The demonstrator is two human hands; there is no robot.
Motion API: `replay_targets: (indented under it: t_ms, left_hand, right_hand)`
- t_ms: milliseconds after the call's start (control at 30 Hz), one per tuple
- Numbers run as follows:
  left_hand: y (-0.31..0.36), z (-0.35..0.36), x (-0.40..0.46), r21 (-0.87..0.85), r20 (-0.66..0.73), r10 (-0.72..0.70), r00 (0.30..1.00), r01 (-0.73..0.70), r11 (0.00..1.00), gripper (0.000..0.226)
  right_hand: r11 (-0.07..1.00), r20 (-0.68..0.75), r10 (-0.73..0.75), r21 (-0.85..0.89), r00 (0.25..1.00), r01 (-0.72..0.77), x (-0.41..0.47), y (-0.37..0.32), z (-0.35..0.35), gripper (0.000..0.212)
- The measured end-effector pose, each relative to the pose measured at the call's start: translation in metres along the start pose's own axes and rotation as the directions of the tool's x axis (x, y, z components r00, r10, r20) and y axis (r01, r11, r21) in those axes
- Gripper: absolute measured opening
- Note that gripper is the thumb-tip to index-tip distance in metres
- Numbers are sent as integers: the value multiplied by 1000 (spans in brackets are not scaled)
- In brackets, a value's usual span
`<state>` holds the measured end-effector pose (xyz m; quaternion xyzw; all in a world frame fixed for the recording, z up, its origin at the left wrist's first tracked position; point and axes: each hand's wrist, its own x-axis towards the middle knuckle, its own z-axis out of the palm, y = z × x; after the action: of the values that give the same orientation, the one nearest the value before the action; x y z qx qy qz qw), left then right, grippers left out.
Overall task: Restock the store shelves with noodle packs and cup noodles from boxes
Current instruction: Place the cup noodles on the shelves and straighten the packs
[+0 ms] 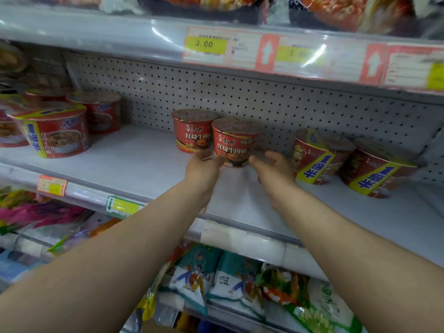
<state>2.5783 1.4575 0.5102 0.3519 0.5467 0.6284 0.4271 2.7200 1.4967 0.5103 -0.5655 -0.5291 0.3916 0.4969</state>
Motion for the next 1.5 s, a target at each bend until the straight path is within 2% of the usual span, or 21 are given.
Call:
replay_targets:
  t_ms: [167, 467, 833, 1000, 1233, 1367, 1500]
  left_hand:
    - [9, 21, -68, -99, -6, -69, 998, 68, 993, 46]
    - [-5, 86, -200, -102, 19, -116, 993, 117, 988, 36]
    - [-92, 212, -316, -65, 111, -202, 973, 210, 975, 31]
    - [-163, 247, -359, 23, 152, -345, 926, 346, 938, 32]
    - [-284, 262, -421, 122, 113, -544, 831, 532, 838, 25]
    - [-353, 266, -451, 164, 63, -668, 741, 653, 740, 24]
    - [-413, 272, -476, 227, 33, -734, 679, 710, 667, 26]
  right_hand:
    - [996, 22, 39, 76, 999, -41, -41, -4, -45, 52]
    - [993, 47, 30, 112, 998, -36, -131, 11, -167, 37]
    - [990, -17, 134, 54, 991, -133, -192, 93, -331, 34]
    - [975, -52, 219, -16, 974, -220, -212, 163, -385, 37]
    - [879, -100, 461, -84, 882, -469, -256, 278, -447, 38]
    - [783, -147, 594, -119, 791, -610, -279, 344, -472, 37]
    - [664, -182, 723, -89, 667, -743, -300, 402, -485, 29]
